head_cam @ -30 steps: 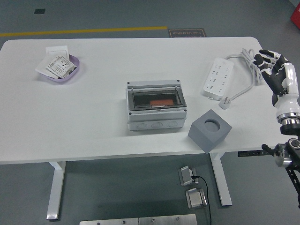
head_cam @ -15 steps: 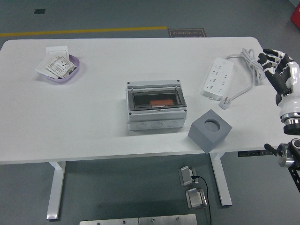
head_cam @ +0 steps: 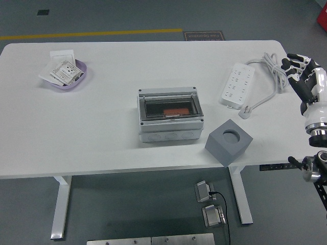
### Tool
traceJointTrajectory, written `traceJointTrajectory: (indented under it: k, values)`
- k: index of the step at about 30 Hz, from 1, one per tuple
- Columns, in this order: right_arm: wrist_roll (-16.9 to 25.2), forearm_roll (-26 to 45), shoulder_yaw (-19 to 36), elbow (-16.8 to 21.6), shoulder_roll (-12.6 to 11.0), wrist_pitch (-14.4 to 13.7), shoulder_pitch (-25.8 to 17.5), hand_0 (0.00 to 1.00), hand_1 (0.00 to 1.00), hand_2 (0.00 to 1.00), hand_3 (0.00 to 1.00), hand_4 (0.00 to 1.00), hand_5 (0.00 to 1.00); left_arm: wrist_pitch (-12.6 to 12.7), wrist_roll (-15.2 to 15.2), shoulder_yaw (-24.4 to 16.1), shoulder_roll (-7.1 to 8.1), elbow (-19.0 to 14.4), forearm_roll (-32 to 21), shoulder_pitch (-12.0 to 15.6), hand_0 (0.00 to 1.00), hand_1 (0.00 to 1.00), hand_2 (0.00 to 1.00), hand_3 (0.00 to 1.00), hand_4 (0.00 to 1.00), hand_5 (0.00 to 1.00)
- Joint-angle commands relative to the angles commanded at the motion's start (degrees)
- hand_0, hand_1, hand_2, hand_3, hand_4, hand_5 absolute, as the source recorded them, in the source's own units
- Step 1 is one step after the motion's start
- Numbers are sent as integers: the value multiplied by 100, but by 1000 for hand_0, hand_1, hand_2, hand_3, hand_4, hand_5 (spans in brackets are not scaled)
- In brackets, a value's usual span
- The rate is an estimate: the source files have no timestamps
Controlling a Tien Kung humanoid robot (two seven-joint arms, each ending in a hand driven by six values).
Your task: Pick up the cylinder from the cube,place it in the box,flap close box
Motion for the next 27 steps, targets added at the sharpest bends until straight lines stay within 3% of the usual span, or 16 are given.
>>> traceJointTrajectory:
  k: [27]
  values:
    - [29, -39, 86, -8, -26, -66, -19, 731, 612, 621, 637, 857, 478, 2, -5, 75, 11, 10, -20, 7, 620, 633, 569, 555, 562, 96]
